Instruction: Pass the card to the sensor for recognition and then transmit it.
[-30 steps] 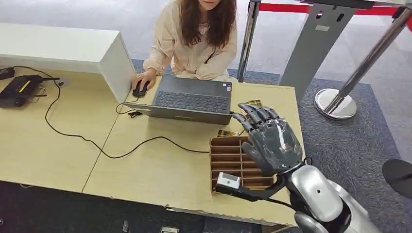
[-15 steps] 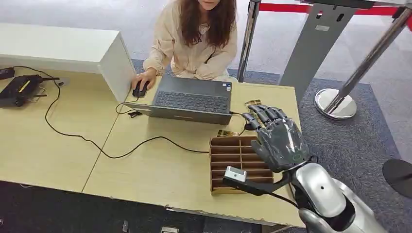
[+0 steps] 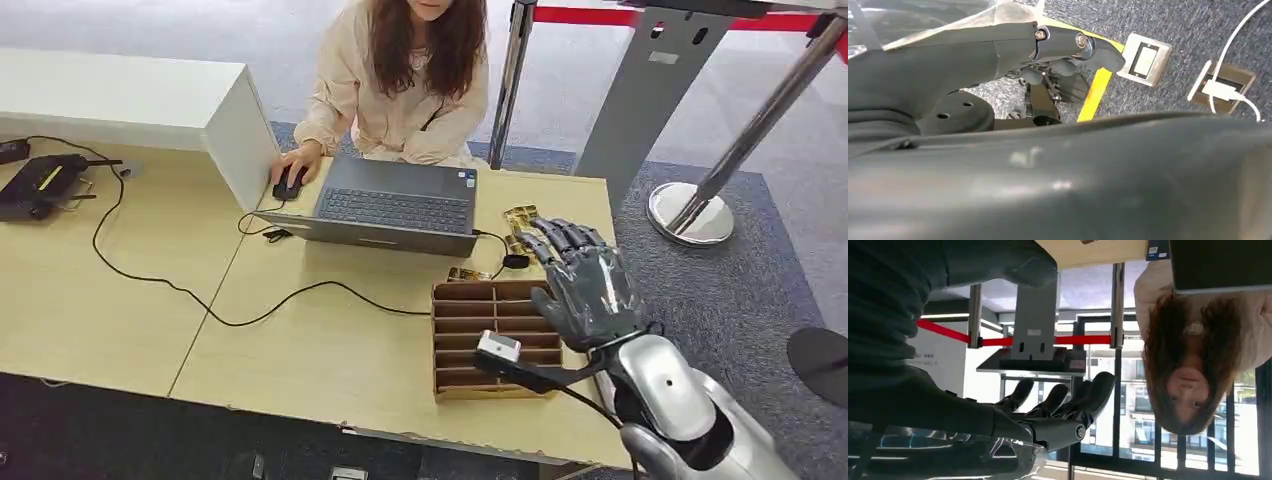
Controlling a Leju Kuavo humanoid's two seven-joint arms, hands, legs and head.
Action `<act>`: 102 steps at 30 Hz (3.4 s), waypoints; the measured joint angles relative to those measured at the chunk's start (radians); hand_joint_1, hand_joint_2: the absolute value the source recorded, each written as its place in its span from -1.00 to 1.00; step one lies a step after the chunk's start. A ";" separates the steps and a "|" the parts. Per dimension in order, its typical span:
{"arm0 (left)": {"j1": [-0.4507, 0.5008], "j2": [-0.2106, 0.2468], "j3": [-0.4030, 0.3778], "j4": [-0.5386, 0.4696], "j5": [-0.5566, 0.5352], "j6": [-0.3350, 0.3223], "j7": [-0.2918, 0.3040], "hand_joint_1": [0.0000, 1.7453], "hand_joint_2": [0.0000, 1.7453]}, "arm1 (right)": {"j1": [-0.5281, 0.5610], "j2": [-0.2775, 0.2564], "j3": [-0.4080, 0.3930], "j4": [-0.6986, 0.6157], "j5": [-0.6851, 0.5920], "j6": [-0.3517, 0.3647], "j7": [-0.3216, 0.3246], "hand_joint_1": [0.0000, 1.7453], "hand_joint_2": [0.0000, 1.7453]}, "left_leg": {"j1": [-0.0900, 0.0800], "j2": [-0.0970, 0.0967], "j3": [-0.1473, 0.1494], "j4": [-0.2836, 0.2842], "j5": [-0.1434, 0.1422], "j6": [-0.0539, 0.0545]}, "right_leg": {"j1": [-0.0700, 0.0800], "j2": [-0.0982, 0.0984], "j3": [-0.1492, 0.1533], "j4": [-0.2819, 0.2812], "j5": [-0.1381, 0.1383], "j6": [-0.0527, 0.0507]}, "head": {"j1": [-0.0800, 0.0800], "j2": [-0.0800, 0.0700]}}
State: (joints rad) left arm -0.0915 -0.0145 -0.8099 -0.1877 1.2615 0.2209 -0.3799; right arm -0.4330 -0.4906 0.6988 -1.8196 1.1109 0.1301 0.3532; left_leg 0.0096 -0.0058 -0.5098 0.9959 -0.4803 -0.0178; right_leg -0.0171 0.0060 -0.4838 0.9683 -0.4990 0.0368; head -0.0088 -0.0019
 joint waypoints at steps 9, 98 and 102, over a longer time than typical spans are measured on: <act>0.000 0.000 -0.004 0.000 0.017 -0.013 -0.010 -1.00 -1.00 | 0.010 -0.002 -0.019 0.038 -0.018 -0.006 0.006 -0.38 1.00 | 0.000 0.000 0.000 0.000 0.000 0.000 | 0.000 0.000 0.000 0.000 0.000 0.000 | 0.000 0.000; 0.000 -0.001 -0.005 0.000 0.012 -0.014 -0.034 -1.00 -1.00 | 0.074 0.058 -0.005 0.236 -0.066 -0.053 -0.010 -0.38 1.00 | 0.000 0.000 0.000 0.000 0.000 0.000 | 0.000 0.000 0.000 0.000 0.000 0.000 | 0.000 0.000; 0.000 -0.002 -0.005 0.000 0.011 -0.014 -0.030 -1.00 -1.00 | 0.081 0.059 -0.005 0.241 -0.067 -0.055 -0.011 -0.38 1.00 | 0.000 0.000 0.000 0.000 0.000 0.000 | 0.000 0.000 0.000 0.000 0.000 0.000 | 0.000 0.000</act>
State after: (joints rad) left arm -0.0914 -0.0160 -0.8148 -0.1877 1.2730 0.2064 -0.4101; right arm -0.3515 -0.4318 0.6943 -1.5782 1.0441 0.0751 0.3426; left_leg 0.0096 -0.0058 -0.5102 0.9959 -0.4804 -0.0178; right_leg -0.0170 0.0060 -0.4841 0.9683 -0.4990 0.0368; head -0.0088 -0.0019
